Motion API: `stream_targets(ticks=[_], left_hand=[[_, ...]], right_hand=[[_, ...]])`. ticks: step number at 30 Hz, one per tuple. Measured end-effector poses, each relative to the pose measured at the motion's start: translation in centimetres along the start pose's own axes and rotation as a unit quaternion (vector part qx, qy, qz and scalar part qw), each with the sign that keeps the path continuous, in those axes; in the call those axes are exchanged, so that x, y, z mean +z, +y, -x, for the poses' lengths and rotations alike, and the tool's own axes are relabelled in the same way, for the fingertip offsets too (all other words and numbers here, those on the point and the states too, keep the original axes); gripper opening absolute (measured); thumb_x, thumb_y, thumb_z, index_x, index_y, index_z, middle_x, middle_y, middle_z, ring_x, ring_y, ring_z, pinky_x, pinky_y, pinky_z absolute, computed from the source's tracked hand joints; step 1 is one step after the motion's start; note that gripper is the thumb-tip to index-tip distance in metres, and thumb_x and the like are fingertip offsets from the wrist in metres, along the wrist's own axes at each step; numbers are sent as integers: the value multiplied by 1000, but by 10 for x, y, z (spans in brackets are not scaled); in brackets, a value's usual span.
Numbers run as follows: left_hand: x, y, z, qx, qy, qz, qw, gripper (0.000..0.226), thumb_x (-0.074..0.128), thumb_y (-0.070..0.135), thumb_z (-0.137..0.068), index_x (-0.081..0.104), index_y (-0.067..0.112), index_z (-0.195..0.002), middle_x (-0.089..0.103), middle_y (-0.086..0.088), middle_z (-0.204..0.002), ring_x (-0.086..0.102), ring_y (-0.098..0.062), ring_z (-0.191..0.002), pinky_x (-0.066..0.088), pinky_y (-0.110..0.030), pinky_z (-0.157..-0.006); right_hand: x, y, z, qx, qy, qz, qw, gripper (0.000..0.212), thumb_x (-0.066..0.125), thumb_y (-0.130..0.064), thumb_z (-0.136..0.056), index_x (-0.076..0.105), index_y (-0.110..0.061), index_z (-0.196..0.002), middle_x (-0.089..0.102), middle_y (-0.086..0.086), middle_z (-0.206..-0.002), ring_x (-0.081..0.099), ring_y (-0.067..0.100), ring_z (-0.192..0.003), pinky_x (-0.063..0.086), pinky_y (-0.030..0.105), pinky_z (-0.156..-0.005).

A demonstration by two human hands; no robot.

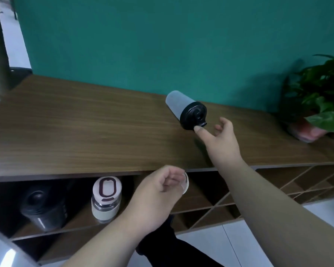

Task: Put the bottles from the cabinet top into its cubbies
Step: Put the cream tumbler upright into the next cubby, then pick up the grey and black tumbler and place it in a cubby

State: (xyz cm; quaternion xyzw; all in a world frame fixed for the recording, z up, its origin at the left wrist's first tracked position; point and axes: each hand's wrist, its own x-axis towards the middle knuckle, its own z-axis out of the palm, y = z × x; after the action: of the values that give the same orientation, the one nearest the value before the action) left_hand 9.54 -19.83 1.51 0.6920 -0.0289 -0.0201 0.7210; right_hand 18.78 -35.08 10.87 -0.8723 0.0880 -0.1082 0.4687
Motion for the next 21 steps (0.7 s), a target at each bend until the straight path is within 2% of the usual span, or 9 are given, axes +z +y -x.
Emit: stream_targets(ticks=[3, 7, 9, 11, 13, 16, 17, 19, 21], left_hand=[[-3, 4, -9, 5, 13, 43, 999, 22, 71, 28, -82, 69, 37, -102, 76, 17, -95, 71, -7, -81, 51, -21, -73], [-6, -1, -18, 3, 26, 34, 999, 27, 72, 40, -75, 69, 45, -101, 74, 26, -104, 74, -14, -90, 57, -33, -84], [-7, -1, -19, 11, 24, 29, 999, 33, 69, 50, -66, 68, 53, -99, 74, 27, -104, 74, -19, -91, 60, -42, -90], [-7, -2, -19, 17, 19, 19, 999, 30, 68, 48, -68, 66, 57, -97, 74, 27, -103, 74, -23, -91, 59, -46, -91], [-7, -3, -17, 24, 17, 15, 999, 27, 68, 40, -75, 68, 53, -99, 76, 22, -100, 74, -25, -90, 59, -44, -89], [-10, -3, -8, 35, 2, 22, 999, 21, 74, 24, -87, 74, 44, -94, 75, -1, -85, 68, -23, -75, 53, -31, -73], [-11, -3, -4, 39, -8, 40, 998, 20, 73, 20, -89, 76, 39, -91, 75, -10, -87, 67, -23, -73, 51, -26, -71], [-12, -6, 3, 36, -27, 79, 996, 17, 69, 18, -84, 79, 30, -89, 76, -17, -95, 70, -17, -76, 51, -19, -71], [-8, -12, 10, 19, -41, 84, 995, 17, 67, 17, -81, 79, 22, -91, 76, -19, -97, 70, -17, -79, 54, -18, -73]], right_hand=[[21, -10, -28, 37, 15, -9, 999, 110, 76, -62, -75, 19, -23, -160, 38, 6, -162, 44, 29, -143, 33, 36, -98], [46, -21, -53, 77, 54, -52, 994, 118, 79, -64, -70, 17, -21, -160, 42, 9, -159, 47, 35, -140, 40, 45, -105], [56, -25, -59, 94, 61, -71, 991, 114, 81, -58, -72, 18, -18, -158, 47, 10, -153, 53, 36, -133, 44, 43, -96], [61, -25, -63, 106, 59, -81, 989, 101, 80, -50, -75, 25, -17, -153, 54, 10, -143, 58, 34, -116, 43, 40, -84], [62, -24, -63, 100, 53, -85, 990, 92, 79, -46, -75, 31, -18, -148, 57, 8, -134, 56, 28, -101, 44, 40, -79], [52, -19, -49, 94, 31, -107, 989, 97, 81, -46, -72, 32, -21, -152, 57, 2, -130, 56, 25, -106, 46, 39, -84], [45, -17, -40, 98, 17, -118, 988, 99, 82, -49, -69, 35, -22, -151, 58, 1, -129, 58, 24, -109, 48, 40, -89], [25, -8, -20, 100, -12, -147, 984, 100, 84, -55, -57, 45, -24, -145, 64, 0, -127, 63, 25, -112, 52, 46, -99], [-1, 4, -2, 91, -45, -190, 977, 83, 85, -45, -64, 53, -23, -138, 68, 0, -123, 66, 24, -112, 54, 48, -101]])
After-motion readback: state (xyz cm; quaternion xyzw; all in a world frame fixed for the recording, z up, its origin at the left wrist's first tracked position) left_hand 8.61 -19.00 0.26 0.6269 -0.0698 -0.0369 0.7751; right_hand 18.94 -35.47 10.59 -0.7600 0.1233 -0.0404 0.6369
